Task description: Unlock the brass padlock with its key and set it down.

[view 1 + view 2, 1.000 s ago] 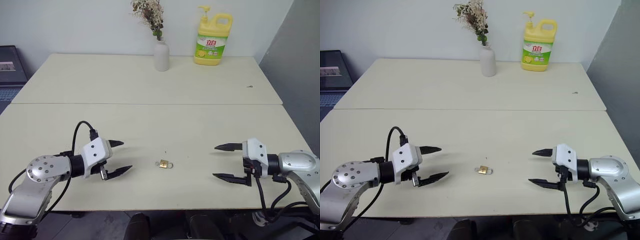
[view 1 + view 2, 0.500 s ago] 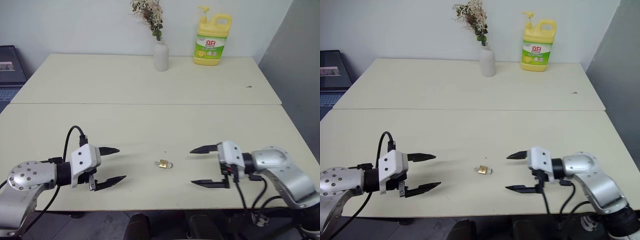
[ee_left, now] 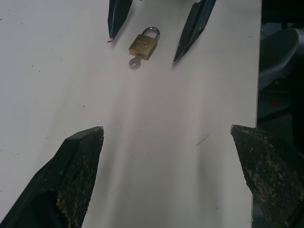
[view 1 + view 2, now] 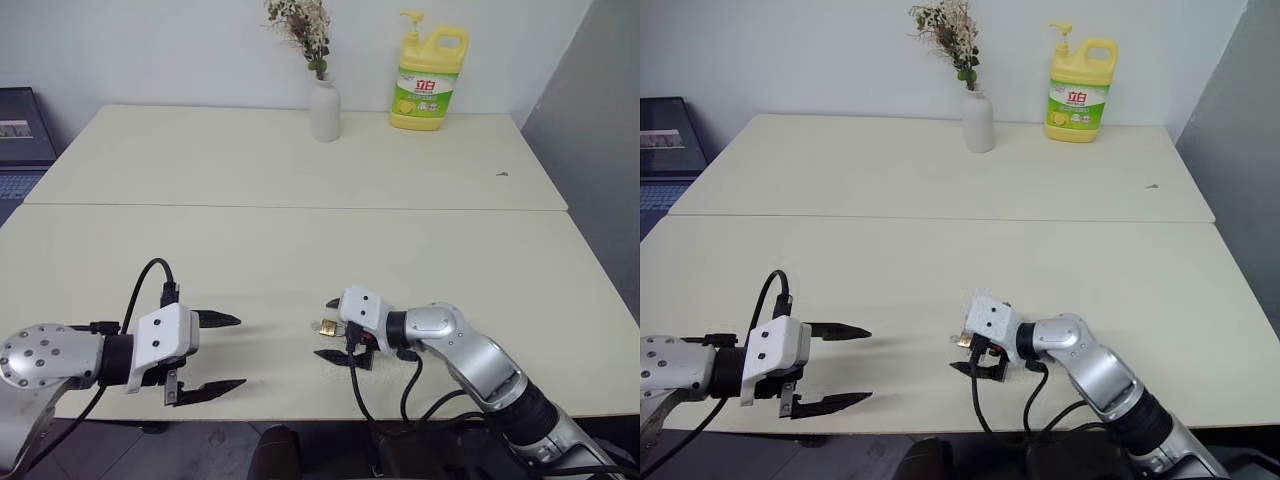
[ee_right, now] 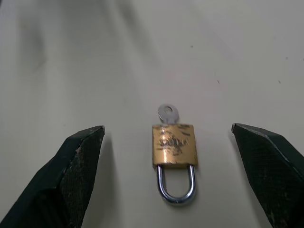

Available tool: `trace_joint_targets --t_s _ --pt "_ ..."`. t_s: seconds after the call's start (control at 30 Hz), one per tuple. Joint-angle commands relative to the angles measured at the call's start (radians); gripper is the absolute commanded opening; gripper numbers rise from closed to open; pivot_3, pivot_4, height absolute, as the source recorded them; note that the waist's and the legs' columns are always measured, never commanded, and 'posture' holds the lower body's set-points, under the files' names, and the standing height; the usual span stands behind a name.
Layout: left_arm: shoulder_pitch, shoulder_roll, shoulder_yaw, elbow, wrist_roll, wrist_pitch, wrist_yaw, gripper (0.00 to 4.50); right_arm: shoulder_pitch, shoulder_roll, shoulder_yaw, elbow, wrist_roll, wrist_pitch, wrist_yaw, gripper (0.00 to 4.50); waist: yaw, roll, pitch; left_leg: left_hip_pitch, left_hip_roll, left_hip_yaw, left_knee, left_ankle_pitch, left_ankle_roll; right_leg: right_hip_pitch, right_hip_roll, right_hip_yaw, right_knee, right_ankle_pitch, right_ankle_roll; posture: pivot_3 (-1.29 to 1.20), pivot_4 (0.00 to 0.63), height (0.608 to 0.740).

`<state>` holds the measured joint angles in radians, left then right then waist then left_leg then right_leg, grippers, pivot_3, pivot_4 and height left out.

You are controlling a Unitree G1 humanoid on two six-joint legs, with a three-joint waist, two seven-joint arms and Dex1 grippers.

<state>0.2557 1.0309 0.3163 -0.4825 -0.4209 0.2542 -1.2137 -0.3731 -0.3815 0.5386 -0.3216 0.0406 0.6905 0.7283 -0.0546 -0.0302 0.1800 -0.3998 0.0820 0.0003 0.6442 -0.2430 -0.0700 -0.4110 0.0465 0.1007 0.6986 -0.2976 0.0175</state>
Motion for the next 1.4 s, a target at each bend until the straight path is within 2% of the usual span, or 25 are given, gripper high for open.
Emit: trace_joint_targets --t_s 0.03,0.53,0.57,0.63,0.9,1.0,1.17,1.27,1.4 --pt "-0.034 0.01 -0.006 -0.023 0.001 -0.009 0.001 4.49 -0.009 0.013 -0.006 -0.024 -0.017 0.037 -0.036 4.5 -0.001 0.0 0.0 0.0 0.0 0.0 0.0 0.0 0.0 0.0 0.0 0.0 0.0 0.0 0.0 0.0 0.15 0.74" --pt "-0.068 0.0 -0.058 -0.007 0.029 -0.036 0.0 4.49 -0.01 0.019 0.023 -0.044 -0.016 0.096 -0.053 4.5 -0.003 0.0 0.0 0.0 0.0 0.0 0.0 0.0 0.0 0.0 0.0 0.0 0.0 0.0 0.0 0.0 0.15 0.74" --pt "-0.068 -0.002 -0.06 -0.004 0.032 -0.04 -0.001 4.5 -0.01 0.019 0.025 -0.043 -0.017 0.095 -0.055 4.12 -0.003 0.0 0.0 0.0 0.0 0.0 0.0 0.0 0.0 0.0 0.0 0.0 0.0 0.0 0.0 0.0 0.15 0.74" --pt "-0.068 -0.004 -0.065 0.003 0.038 -0.05 -0.001 4.5 -0.012 0.018 0.03 -0.041 -0.023 0.091 -0.06 3.65 -0.003 0.0 0.0 0.0 0.0 0.0 0.0 0.0 0.0 0.0 0.0 0.0 0.0 0.0 0.0 0.0 0.15 0.74" --pt "-0.097 -0.017 -0.097 0.042 0.054 -0.078 0.005 4.5 -0.036 0.018 0.034 -0.029 -0.04 0.069 -0.079 0.94 -0.003 0.0 0.0 0.0 0.0 0.0 0.0 0.0 0.0 0.0 0.0 0.0 0.0 0.0 0.0 0.0 0.15 0.74" --pt "-0.122 -0.031 -0.113 0.062 0.056 -0.082 0.016 4.5 -0.042 -0.008 0.008 -0.02 -0.057 0.031 -0.083 0.94 -0.002 0.0 0.0 0.0 0.0 0.0 0.0 0.0 0.0 0.0 0.0 0.0 0.0 0.0 0.001 0.0 0.15 0.74" --pt "-0.192 -0.089 -0.145 0.087 0.01 -0.024 0.051 4.5 -0.028 -0.126 -0.044 -0.039 -0.078 -0.063 -0.051 0.94 0.005 0.0 0.0 -0.001 -0.001 0.0 0.0 0.0 0.0 0.0 0.0 0.0 -0.001 0.001 0.001 0.0 0.15 0.74" --pt "-0.266 -0.138 -0.183 0.099 -0.034 0.042 0.072 4.5 0.005 -0.243 -0.08 -0.068 -0.109 -0.158 -0.02 0.94 0.008 0.0 0.0 -0.001 -0.001 0.0 0.0 0.0 0.0 0.0 0.0 0.0 -0.001 0.001 0.001 0.0 0.15 0.74" --pt "-0.443 -0.237 -0.29 0.148 -0.078 0.15 0.093 4.5 0.096 -0.46 -0.202 -0.067 -0.181 -0.436 -0.011 0.94 0.022 -0.001 0.0 -0.001 -0.002 0.0 0.001 0.0 0.0 0.001 -0.001 0.0 -0.001 0.001 0.001 0.0 0.15 0.74"
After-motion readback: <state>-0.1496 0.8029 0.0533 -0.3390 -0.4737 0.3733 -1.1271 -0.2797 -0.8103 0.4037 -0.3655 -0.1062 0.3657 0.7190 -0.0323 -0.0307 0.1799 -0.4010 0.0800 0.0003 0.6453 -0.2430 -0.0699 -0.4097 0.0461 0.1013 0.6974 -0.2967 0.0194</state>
